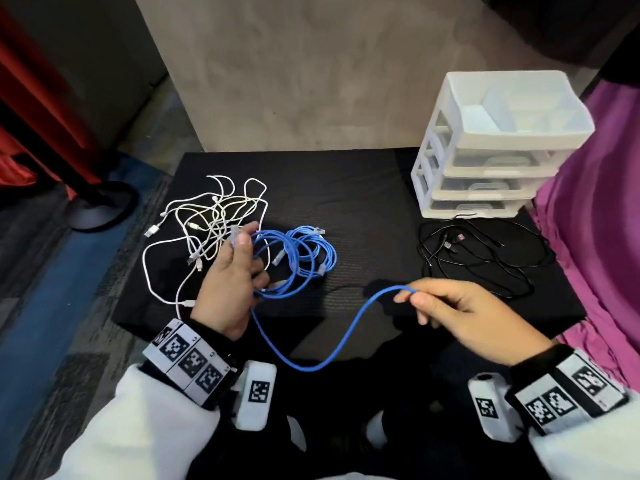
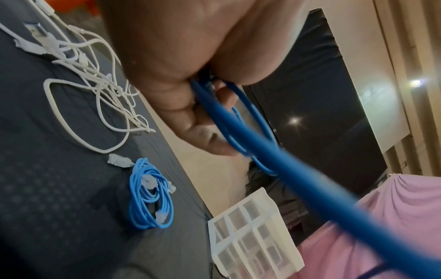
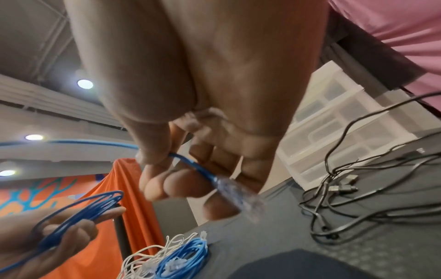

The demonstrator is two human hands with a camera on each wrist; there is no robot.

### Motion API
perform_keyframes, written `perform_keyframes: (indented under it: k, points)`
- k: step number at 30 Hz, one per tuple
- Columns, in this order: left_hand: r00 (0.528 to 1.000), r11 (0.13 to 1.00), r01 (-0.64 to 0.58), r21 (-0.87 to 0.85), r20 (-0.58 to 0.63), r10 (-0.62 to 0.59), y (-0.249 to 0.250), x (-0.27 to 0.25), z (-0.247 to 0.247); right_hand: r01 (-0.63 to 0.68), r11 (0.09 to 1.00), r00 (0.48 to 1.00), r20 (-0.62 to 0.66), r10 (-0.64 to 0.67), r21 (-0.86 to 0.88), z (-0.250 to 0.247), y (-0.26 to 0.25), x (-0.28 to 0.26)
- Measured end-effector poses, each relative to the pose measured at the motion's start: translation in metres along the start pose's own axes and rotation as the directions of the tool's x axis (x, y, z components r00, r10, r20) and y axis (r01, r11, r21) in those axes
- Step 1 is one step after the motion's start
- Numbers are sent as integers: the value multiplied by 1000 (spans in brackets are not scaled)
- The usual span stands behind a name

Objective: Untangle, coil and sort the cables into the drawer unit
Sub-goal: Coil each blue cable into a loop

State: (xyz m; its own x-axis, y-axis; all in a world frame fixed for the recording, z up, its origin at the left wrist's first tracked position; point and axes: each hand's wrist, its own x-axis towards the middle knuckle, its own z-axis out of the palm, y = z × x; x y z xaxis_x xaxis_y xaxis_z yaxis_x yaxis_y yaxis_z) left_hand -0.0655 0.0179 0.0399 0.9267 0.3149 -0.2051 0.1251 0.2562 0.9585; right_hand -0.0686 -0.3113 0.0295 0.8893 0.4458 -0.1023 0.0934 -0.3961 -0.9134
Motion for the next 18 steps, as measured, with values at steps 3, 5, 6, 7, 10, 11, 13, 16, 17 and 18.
perform_keyframes:
  k: [3, 5, 6, 7, 10, 11, 13, 16, 17, 18]
  points:
    - [998, 999, 31, -9, 57, -30, -2, -5, 8, -45, 998, 989, 143, 37, 53, 6, -3, 4]
    - [996, 999, 9, 31, 86, -12, -3, -11, 16, -96, 971, 986, 154, 63, 220, 15, -7, 12]
    - [994, 999, -7, 48, 108, 1, -3, -14, 20, -102, 961, 990, 120, 73, 256, 22, -9, 17]
    - [990, 997, -22, 70, 138, 12, -4, -18, 26, -87, 966, 994, 83, 68, 244, 30, -14, 21]
    - [966, 988, -60, 143, 259, 21, -10, -30, 43, 23, 978, 996, 82, -41, 207, 54, -32, 32]
    - [953, 985, -70, 160, 302, 18, -10, -34, 48, 40, 971, 994, 88, -63, 236, 58, -37, 35]
    - [931, 977, -86, 194, 364, 9, -10, -40, 54, -12, 923, 995, 99, -29, 385, 60, -38, 39]
    - [913, 968, -134, 211, 405, 39, -5, -44, 55, -50, 876, 992, 123, -11, 480, 57, -34, 42]
    - [914, 966, -138, 220, 405, 38, -3, -43, 55, -25, 892, 994, 105, -25, 451, 57, -34, 43]
    - [914, 967, -134, 216, 403, 36, -3, -42, 54, 2, 915, 997, 71, -34, 403, 58, -35, 44]
